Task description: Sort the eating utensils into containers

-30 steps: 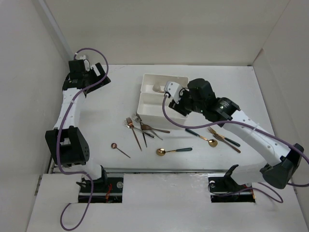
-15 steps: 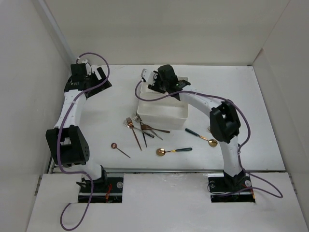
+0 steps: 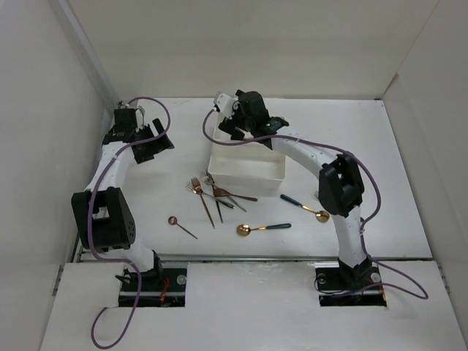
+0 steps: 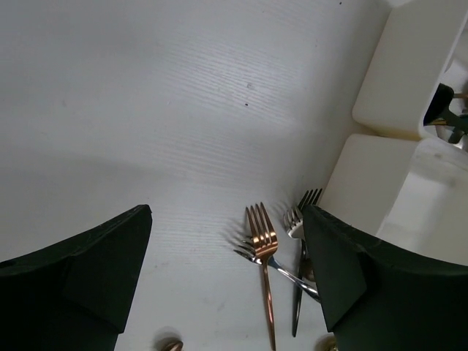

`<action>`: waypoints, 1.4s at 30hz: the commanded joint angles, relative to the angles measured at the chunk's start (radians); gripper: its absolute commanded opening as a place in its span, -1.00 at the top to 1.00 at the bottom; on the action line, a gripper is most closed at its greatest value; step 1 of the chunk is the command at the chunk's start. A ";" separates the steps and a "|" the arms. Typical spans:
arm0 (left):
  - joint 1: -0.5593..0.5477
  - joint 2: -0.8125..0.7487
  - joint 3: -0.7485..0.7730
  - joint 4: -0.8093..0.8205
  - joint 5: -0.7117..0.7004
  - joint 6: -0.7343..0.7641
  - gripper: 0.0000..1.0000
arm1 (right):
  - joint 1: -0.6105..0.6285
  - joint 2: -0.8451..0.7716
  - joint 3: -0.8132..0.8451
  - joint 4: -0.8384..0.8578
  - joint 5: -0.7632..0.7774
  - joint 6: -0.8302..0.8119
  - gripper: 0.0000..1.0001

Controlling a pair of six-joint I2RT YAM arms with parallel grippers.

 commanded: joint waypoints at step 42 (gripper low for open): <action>0.014 -0.303 -0.010 -0.330 -0.088 0.298 -0.56 | 0.278 -0.671 -0.994 -0.451 -0.129 0.202 -0.77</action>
